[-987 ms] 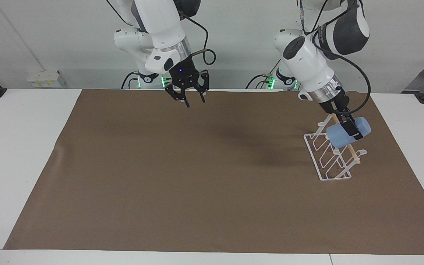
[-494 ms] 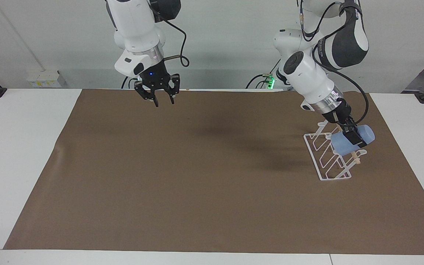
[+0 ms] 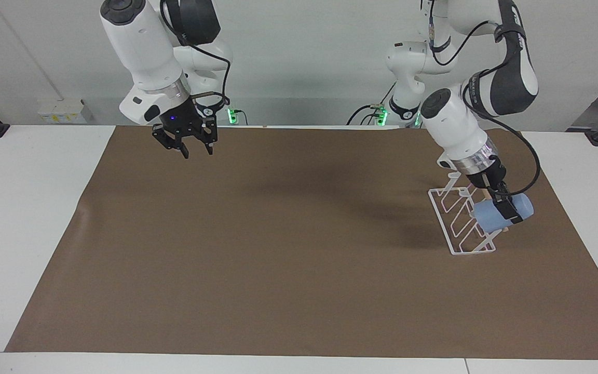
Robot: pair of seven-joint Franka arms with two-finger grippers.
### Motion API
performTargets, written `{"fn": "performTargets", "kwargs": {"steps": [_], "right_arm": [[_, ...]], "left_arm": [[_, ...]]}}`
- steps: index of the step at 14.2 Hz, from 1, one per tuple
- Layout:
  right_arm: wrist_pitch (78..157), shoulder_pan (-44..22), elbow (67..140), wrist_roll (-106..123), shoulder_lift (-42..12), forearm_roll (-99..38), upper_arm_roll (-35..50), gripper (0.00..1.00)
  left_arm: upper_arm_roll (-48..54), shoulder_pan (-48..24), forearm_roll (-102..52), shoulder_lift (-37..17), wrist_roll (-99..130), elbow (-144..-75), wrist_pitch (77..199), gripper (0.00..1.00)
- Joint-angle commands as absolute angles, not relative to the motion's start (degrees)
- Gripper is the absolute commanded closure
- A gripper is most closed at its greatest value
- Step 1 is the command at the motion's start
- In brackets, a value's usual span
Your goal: Hang cup on cup holder
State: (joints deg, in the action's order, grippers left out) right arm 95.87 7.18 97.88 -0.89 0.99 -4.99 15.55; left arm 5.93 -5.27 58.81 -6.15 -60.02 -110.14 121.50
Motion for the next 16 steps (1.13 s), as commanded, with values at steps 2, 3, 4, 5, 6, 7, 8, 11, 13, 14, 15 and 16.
{"fn": "performTargets", "kwargs": {"steps": [2, 3, 4, 5, 6, 7, 8, 11, 13, 14, 15, 16], "right_arm": [[99.93, 9.32, 105.11, 0.35, 4.83, -3.08, 16.17, 0.39], [99.93, 9.23, 105.38, 0.26, 4.83, -2.29, 16.17, 0.39], [99.93, 9.23, 105.38, 0.09, 4.83, -2.02, 16.17, 0.39], [99.93, 9.32, 105.38, 0.09, 4.83, -2.02, 16.17, 0.38], [100.02, 9.32, 105.47, 0.09, 4.83, -2.02, 16.17, 0.30], [100.02, 9.32, 105.47, 0.17, 4.83, -2.11, 16.26, 0.26], [100.28, 9.32, 105.47, 0.26, 4.83, -2.02, 16.26, 0.23], [100.28, 9.49, 105.38, 0.35, 4.75, -2.11, 16.26, 0.00], [100.28, 9.75, 105.29, 0.53, 4.66, -2.11, 16.26, 0.00], [100.28, 9.93, 105.21, 0.53, 4.66, -2.11, 16.26, 0.00], [100.28, 9.93, 105.12, 0.53, 4.66, -2.11, 16.26, 0.00], [100.28, 10.02, 105.12, 0.53, 4.57, -2.11, 16.26, 0.00]], "left_arm": [[6.15, -5.36, 60.91, -5.89, -58.62, -110.83, 122.17, 1.00], [6.24, -5.62, 60.91, -5.80, -58.62, -110.83, 120.86, 1.00], [6.24, -7.10, 60.91, -5.54, -58.36, -110.83, 119.37, 1.00], [6.24, -7.99, 60.91, -5.36, -57.49, -110.83, 117.53, 1.00], [6.24, -8.52, 60.91, -5.27, -56.96, -110.83, 116.55, 1.00], [6.24, -8.87, 60.91, -5.19, -56.95, -110.92, 116.46, 1.00], [6.24, -8.79, 61.00, -5.19, -56.95, -111.00, 116.46, 1.00], [6.24, -8.26, 61.00, -4.40, -55.29, -112.49, 115.32, 1.00], [6.24, -8.96, 62.13, -4.31, -54.93, -112.24, 113.04, 1.00], [6.24, -9.40, 62.31, -4.22, -54.76, -112.24, 112.68, 1.00], [6.24, -9.49, 62.31, -4.13, -54.67, -112.50, 112.59, 1.00], [6.24, -9.14, 62.31, -4.13, -54.67, -112.76, 112.59, 1.00]]}}
